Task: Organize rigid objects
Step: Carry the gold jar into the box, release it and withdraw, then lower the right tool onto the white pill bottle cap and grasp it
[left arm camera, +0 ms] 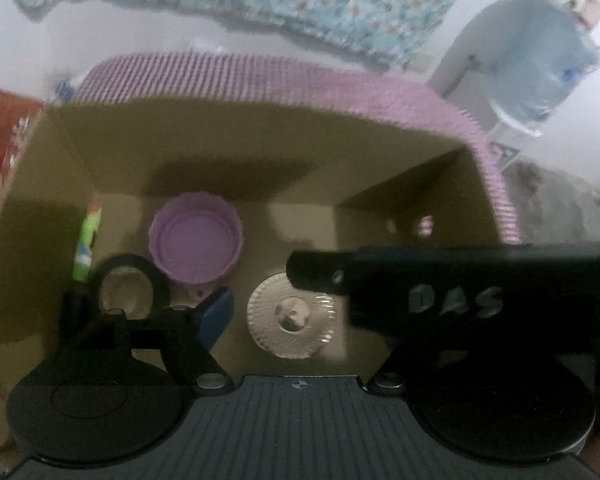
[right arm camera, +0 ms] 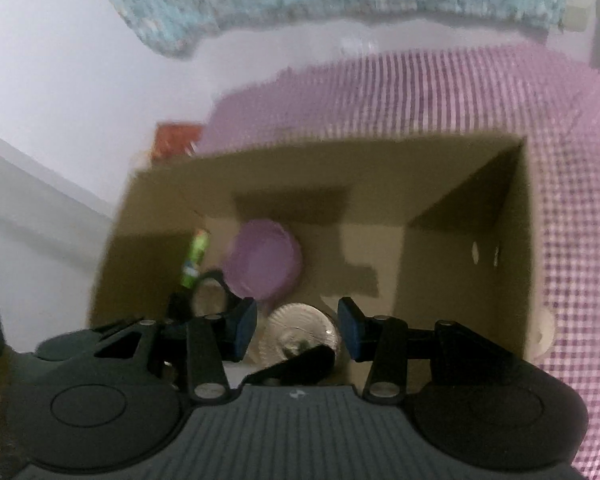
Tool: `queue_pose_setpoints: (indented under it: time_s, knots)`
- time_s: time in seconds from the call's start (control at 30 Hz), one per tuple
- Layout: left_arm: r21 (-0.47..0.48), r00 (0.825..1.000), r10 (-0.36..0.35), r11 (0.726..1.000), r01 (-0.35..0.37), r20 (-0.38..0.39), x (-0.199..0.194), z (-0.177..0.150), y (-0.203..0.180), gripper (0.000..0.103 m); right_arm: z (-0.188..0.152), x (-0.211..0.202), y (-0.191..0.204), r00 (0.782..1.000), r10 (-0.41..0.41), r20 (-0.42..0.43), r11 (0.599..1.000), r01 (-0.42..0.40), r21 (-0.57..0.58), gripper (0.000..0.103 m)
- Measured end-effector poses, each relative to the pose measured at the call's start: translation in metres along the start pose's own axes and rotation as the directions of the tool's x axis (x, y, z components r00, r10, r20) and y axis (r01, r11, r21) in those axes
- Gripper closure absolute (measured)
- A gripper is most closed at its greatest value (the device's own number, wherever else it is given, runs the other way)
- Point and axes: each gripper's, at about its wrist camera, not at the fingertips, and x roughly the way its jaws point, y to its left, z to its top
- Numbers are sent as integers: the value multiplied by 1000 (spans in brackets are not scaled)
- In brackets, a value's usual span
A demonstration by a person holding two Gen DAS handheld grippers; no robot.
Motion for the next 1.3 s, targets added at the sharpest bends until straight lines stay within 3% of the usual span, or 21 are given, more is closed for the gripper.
queue_pose_setpoints:
  time_s: [0.1, 0.27, 0.4, 0.47, 0.67, 0.8, 1.07, 1.3]
  knots:
    - [46, 996, -15, 999, 12, 83, -33, -8, -3, 20, -14, -41, 2, 993, 27, 114, 1000, -27, -3, 50]
    - [97, 975, -91, 993, 73, 201, -97, -34, -1, 12, -55, -103, 8, 961, 65, 267, 998, -68, -1, 44]
    - [123, 961, -81, 991, 50, 264, -136, -68, 13, 8, -96, -141, 13, 928, 76, 364, 996, -89, 19, 35]
    - [111, 957, -59, 993, 28, 283, -149, -87, 28, 8, -116, -147, 17, 923, 78, 377, 995, -96, 28, 32]
    - [63, 946, 67, 994, -91, 316, -163, -142, 68, 8, -153, -124, 37, 952, 93, 293, 993, -112, 48, 27]
    - [17, 945, 127, 990, -138, 300, -153, -156, 90, 8, -158, -92, 58, 970, 129, 204, 988, -142, 52, 27]
    - [-80, 958, 159, 986, -144, 239, -111, -153, 117, 15, -142, -33, 93, 981, 168, 99, 984, -173, 48, 29]
    - [-82, 962, 154, 987, -138, 228, -99, -154, 123, 27, -134, 0, 105, 983, 177, 40, 982, -179, 54, 38]
